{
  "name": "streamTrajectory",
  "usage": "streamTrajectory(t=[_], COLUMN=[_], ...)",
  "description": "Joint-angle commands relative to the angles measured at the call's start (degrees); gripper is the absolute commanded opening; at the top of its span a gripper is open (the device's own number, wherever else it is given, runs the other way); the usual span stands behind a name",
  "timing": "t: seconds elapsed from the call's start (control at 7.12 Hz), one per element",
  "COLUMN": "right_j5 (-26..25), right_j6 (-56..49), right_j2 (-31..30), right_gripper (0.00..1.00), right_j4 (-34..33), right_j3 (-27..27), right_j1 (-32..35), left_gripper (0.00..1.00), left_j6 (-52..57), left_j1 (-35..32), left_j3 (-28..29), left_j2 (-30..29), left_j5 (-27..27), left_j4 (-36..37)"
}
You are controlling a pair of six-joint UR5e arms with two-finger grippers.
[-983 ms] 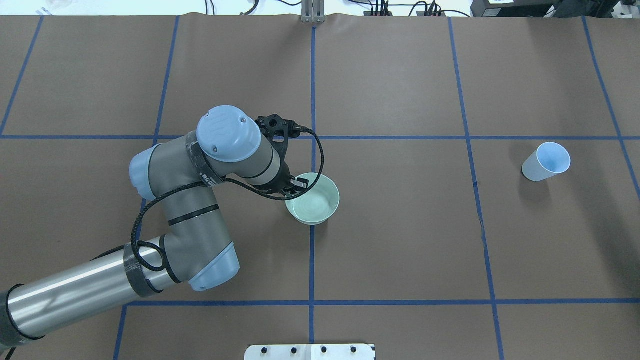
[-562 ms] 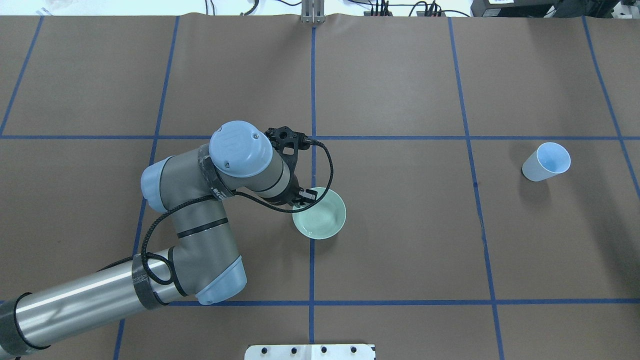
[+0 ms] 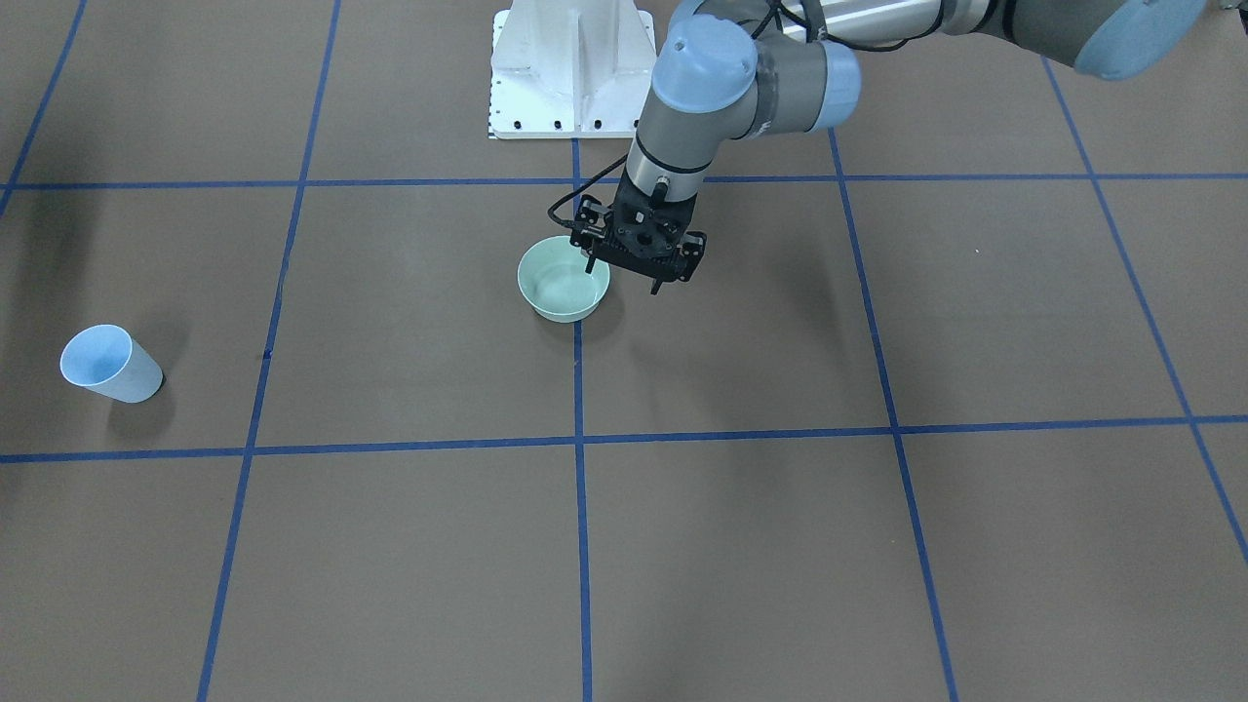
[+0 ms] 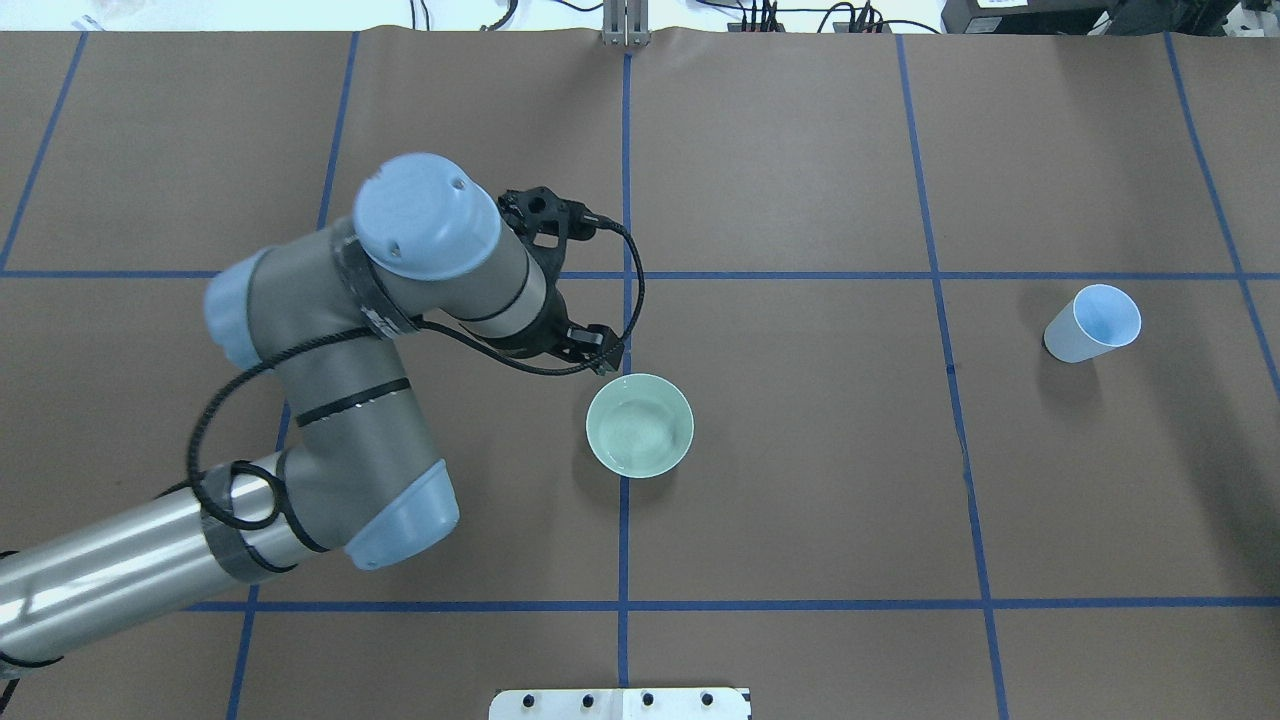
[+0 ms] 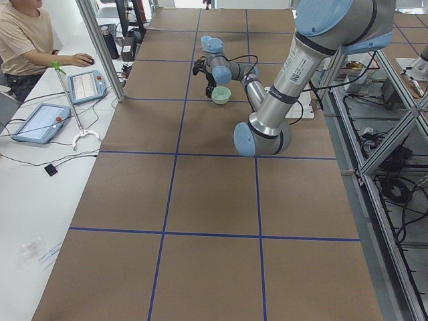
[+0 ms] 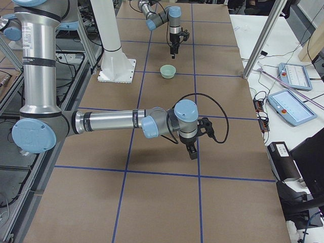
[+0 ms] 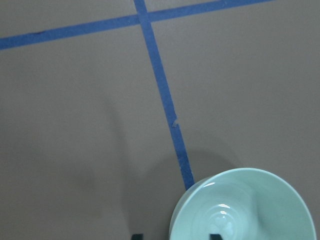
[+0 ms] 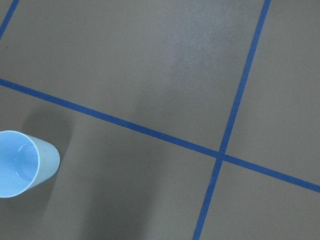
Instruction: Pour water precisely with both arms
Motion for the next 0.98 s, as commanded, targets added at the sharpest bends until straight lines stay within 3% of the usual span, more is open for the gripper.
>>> streamTrajectory(t=[0.0,0.28,0.7,0.84], right_j5=[0.1,1.2,0.7,-1.6], right_j6=[3.2,10.3,30.6,38.5], right_j2=[0.2,0.4,0.0,0.2], right_gripper=[1.0,1.0,0.99,0.99], right_j4=[0.1,0.3,0.2,0.2], right_j3=[0.6,2.4,11.7,14.8], right_j1=[0.0,-0.5,-6.9,-11.1], left_gripper=[1.0,1.0,1.0,1.0], left_j6=[11.7,21.9,55.8,66.7], left_j1=[-6.4,-17.9,-40.2,-46.2], left_j3=[-14.5,-20.4,-14.5,-11.0], left_j2=[5.0,13.5,25.3,29.5], left_j5=[-1.7,-2.5,-19.4,-20.5], left_j4=[15.9,19.0,19.2,18.9])
